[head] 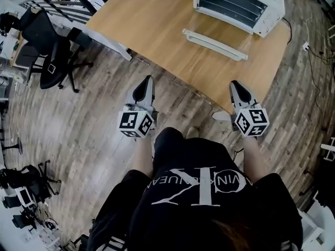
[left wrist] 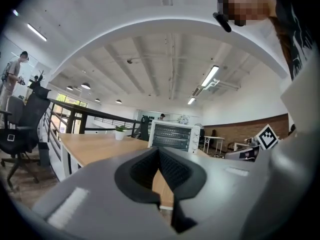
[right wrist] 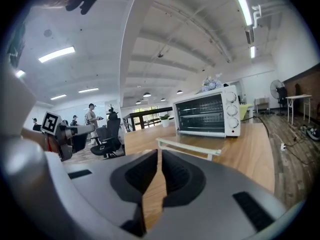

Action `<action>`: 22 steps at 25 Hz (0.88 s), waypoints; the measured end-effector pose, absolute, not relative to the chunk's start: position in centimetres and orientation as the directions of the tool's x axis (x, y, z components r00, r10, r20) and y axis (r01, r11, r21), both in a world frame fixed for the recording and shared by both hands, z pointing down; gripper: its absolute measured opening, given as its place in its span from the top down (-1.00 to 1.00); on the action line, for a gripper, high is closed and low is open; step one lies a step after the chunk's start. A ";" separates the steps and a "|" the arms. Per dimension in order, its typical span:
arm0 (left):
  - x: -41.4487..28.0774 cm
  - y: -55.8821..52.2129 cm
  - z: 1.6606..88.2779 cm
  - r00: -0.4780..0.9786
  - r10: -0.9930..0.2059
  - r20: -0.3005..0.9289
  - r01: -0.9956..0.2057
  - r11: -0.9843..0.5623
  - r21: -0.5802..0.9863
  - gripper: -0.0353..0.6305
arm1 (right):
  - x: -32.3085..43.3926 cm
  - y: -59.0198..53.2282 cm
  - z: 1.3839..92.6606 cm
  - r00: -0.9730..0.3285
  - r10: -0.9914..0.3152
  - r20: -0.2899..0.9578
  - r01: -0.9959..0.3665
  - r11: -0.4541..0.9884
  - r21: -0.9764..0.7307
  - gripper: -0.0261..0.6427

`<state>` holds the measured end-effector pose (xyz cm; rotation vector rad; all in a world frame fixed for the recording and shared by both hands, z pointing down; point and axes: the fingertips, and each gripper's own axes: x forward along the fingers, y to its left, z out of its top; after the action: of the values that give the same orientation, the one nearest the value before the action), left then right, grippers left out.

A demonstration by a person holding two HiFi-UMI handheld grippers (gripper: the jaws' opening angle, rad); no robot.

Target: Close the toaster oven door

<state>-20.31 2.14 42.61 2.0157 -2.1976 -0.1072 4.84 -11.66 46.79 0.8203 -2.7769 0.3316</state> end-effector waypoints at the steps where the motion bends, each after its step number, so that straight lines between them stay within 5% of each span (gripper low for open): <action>1: -19.9 1.3 42.7 -0.061 -0.996 0.071 -0.985 0.072 0.158 0.86 | 5.1 -11.9 46.8 -0.813 -0.510 0.282 -0.563 0.812 -0.155 0.88; 22: -18.4 -17.5 44.0 0.304 -0.945 0.123 -0.945 -0.283 0.161 0.86 | 5.8 -21.8 52.3 -0.600 -0.672 0.434 -0.795 0.558 -0.237 0.87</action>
<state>-18.41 -17.51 43.99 2.3655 -1.7416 0.0046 5.79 -21.83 52.31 1.2122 -2.5011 0.5992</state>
